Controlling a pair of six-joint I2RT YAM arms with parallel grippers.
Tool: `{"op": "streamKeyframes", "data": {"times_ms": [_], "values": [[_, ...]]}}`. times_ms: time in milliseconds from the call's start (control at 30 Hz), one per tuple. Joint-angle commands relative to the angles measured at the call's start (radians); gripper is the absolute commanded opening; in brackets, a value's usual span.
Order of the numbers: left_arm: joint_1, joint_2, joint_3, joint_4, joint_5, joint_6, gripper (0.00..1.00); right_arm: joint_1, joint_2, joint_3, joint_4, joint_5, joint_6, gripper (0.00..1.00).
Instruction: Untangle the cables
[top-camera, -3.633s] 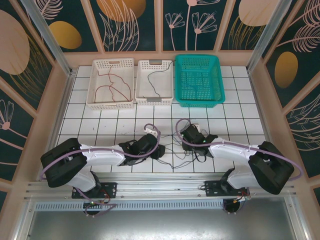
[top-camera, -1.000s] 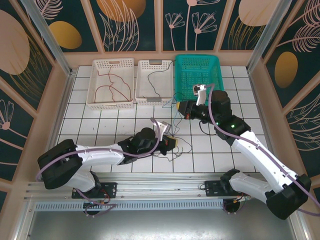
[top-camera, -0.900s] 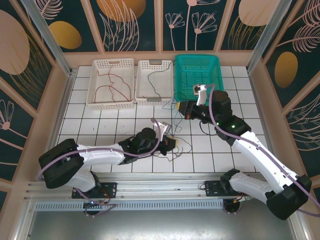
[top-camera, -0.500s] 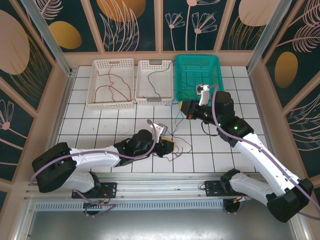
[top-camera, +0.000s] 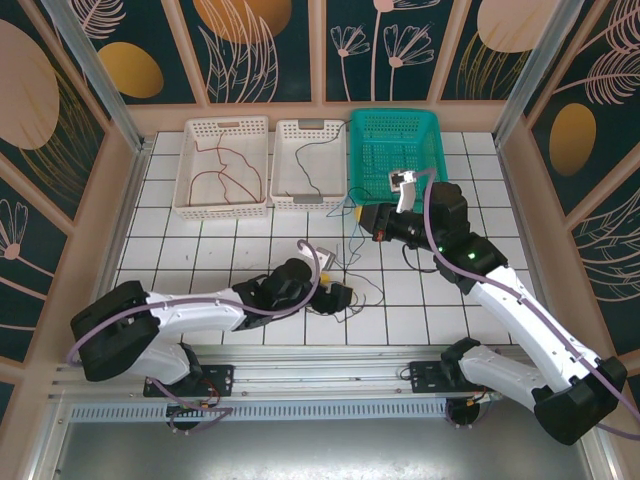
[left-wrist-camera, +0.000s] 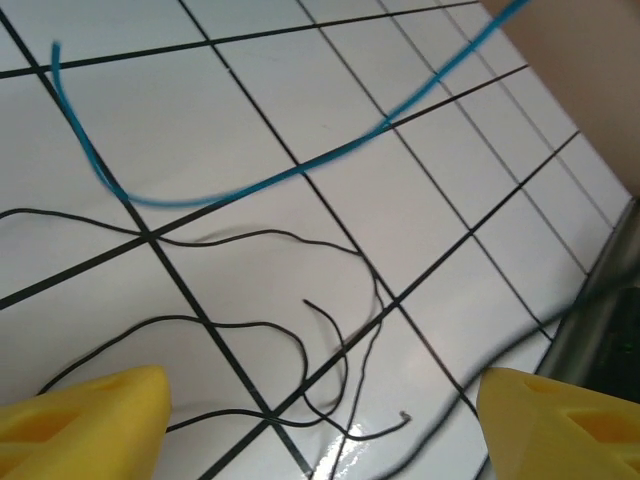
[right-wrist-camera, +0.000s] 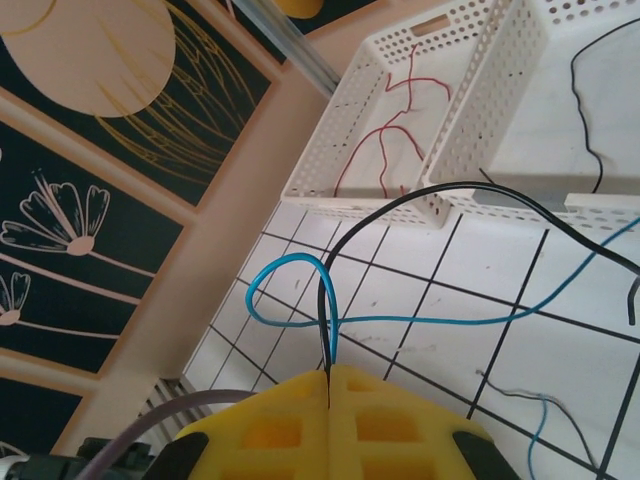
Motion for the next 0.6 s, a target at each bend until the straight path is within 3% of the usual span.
{"op": "streamKeyframes", "data": {"times_ms": [0,133,233,333,567], "values": [[-0.001,0.029,0.051,-0.021,-0.022,0.036,0.78,-0.004,-0.028,0.005,0.046,-0.054,0.017,0.00],[-0.001,0.064,0.073,0.012,0.020,0.045,0.64,-0.005,-0.029,-0.007,0.062,-0.063,0.027,0.00],[0.000,0.078,0.075,0.033,0.039,0.043,0.28,-0.004,-0.032,-0.009,0.059,-0.050,0.025,0.00],[-0.001,0.064,0.063,0.041,0.057,0.043,0.02,-0.004,-0.039,-0.010,0.033,-0.003,0.015,0.00],[0.000,-0.102,0.027,-0.004,0.059,0.034,0.00,-0.004,-0.032,-0.061,-0.042,0.170,-0.003,0.00]]}}
